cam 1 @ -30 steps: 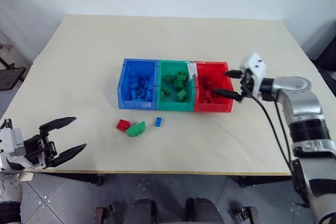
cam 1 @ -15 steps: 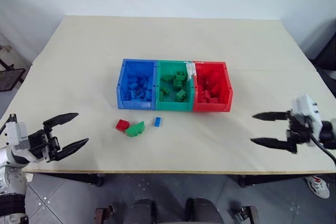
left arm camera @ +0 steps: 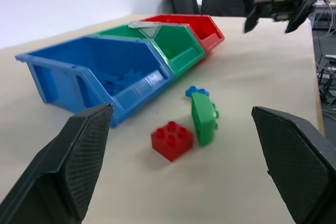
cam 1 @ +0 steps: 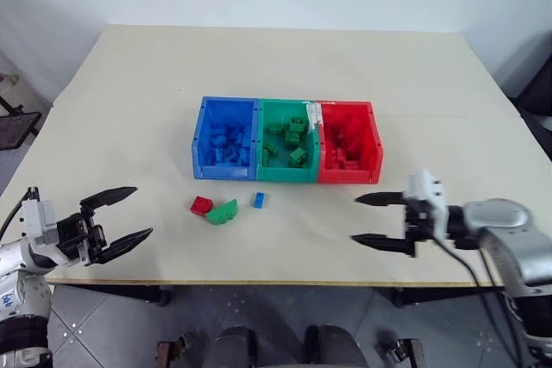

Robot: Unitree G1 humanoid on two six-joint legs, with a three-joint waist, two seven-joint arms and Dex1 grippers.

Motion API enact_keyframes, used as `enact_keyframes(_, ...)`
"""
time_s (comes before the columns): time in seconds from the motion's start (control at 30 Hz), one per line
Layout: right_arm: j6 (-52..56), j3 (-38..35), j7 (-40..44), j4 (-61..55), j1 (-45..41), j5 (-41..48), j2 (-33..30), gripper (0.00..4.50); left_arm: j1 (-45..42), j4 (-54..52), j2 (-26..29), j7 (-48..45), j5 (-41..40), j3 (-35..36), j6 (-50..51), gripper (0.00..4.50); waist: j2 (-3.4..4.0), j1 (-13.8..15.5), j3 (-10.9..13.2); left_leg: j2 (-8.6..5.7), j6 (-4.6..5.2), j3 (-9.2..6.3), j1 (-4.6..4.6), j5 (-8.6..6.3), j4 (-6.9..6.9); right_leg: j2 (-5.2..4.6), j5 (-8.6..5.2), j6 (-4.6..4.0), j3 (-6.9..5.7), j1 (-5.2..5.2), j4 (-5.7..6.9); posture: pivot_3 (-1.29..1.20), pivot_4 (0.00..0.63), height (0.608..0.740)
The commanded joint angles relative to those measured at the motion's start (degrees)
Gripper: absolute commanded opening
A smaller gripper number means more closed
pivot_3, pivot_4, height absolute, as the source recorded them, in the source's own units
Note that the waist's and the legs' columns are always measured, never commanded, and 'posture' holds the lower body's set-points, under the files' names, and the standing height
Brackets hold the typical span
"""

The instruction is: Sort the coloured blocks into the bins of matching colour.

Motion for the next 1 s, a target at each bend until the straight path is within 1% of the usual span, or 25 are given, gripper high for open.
enact_keyframes(0.03, 0.37, 5.33, -4.02, -1.02, -2.68, -3.23, 4.05, 4.47, 2.13, -3.45, 0.68, -4.16, -1.68, 2.32, -0.15, 4.5, -0.01, 0.0, 0.0, 0.0, 0.0, -0.01, 0.0, 0.0, 0.0, 0.0, 0.0, 0.0, 0.01, 0.0, 0.01, 0.0, 0.15, 0.74)
enact_keyframes(0.17, -0.23, 10.77, -8.72, 2.58, -6.32, -7.36, 10.58, 4.47, 5.01, -6.19, 0.4, -3.1, -2.41, 3.74, 0.19, 4.5, -0.01, -0.24, 0.0, 0.01, 0.0, -0.02, 0.0, 0.0, 0.0, 0.0, 0.0, 0.0, 0.01, -0.01, 0.02, 0.0, 0.15, 0.74)
enact_keyframes(0.27, -3.27, 14.34, -11.41, 6.58, -8.57, -10.71, 15.63, 4.47, 7.27, -8.17, -0.03, -2.36, -2.7, 4.68, 0.36, 4.5, -0.02, -0.32, -0.01, -0.01, 0.0, -0.01, 0.0, 0.0, -0.01, 0.01, 0.0, 0.0, 0.01, -0.07, 0.13, 0.0, 0.15, 0.74)
enact_keyframes(0.4, -6.3, 17.05, -15.29, 12.81, -11.17, -14.93, 21.09, 4.47, 9.48, -10.79, -0.71, -1.39, -2.92, 5.48, 0.76, 4.5, -0.03, -0.33, -0.02, -0.02, -0.01, 0.0, -0.02, 0.0, -0.01, 0.03, 0.0, 0.0, 0.03, -0.26, 0.42, 0.0, 0.15, 0.74)
enact_keyframes(0.47, -8.22, 18.03, -17.16, 16.1, -12.55, -16.78, 23.81, 4.47, 10.5, -11.99, -1.0, -0.92, -3.12, 5.99, 0.97, 4.5, -0.07, -0.43, -0.04, -0.06, 0.0, 0.02, 0.0, 0.0, 0.0, 0.01, 0.0, 0.0, 0.09, -0.41, 0.75, 0.0, 0.15, 0.74)
enact_keyframes(0.67, -11.77, 18.89, -22.14, 25.09, -16.88, -20.73, 30.06, 4.47, 12.94, -14.68, -1.69, -0.03, -3.44, 7.37, 1.59, 4.5, -0.14, -0.58, -0.08, -0.04, -0.01, 0.02, 0.0, 0.0, 0.0, 0.05, 0.0, 0.0, 0.14, -0.52, 0.93, 0.0, 0.15, 0.74)
enact_keyframes(0.8, -13.14, 19.47, -23.12, 28.25, -18.42, -22.52, 32.25, 4.47, 13.61, -15.59, -2.11, 0.0, -3.39, 7.9, 1.93, 4.5, -0.11, -0.71, -0.06, -0.02, -0.03, 0.02, 0.03, 0.01, -0.01, 0.06, 0.0, 0.0, 0.16, -0.54, 0.99, 0.0, 0.15, 0.74)
enact_keyframes(0.9, -14.31, 20.51, -23.53, 29.14, -18.46, -24.46, 32.61, 3.85, 13.81, -15.69, -2.05, -0.09, -3.43, 8.44, 2.08, 4.5, -0.1, -0.77, -0.06, -0.01, -0.04, 0.01, 0.03, 0.0, -0.01, 0.06, 0.0, 0.0, 0.19, -0.57, 1.05, 0.0, 0.15, 0.74)
enact_keyframes(0.97, -13.82, 20.68, -22.4, 27.8, -17.5, -24.17, 32.05, 3.24, 13.79, -15.64, -2.02, -0.13, -3.41, 8.65, 2.14, 4.5, -0.1, -0.77, -0.06, 0.0, -0.05, 0.01, 0.03, 0.0, -0.01, 0.07, 0.0, -0.01, 0.2, -0.57, 1.06, 0.0, 0.15, 0.74)
enact_keyframes(1.0, -13.46, 20.58, -22.04, 27.0, -17.14, -23.91, 31.79, 2.86, 13.75, -15.61, -2.03, -0.14, -3.38, 8.7, 2.16, 4.5, -0.1, -0.77, -0.06, 0.0, -0.05, 0.01, 0.04, 0.0, -0.01, 0.06, 0.0, -0.01, 0.21, -0.57, 1.06, 0.0, 0.15, 0.74)
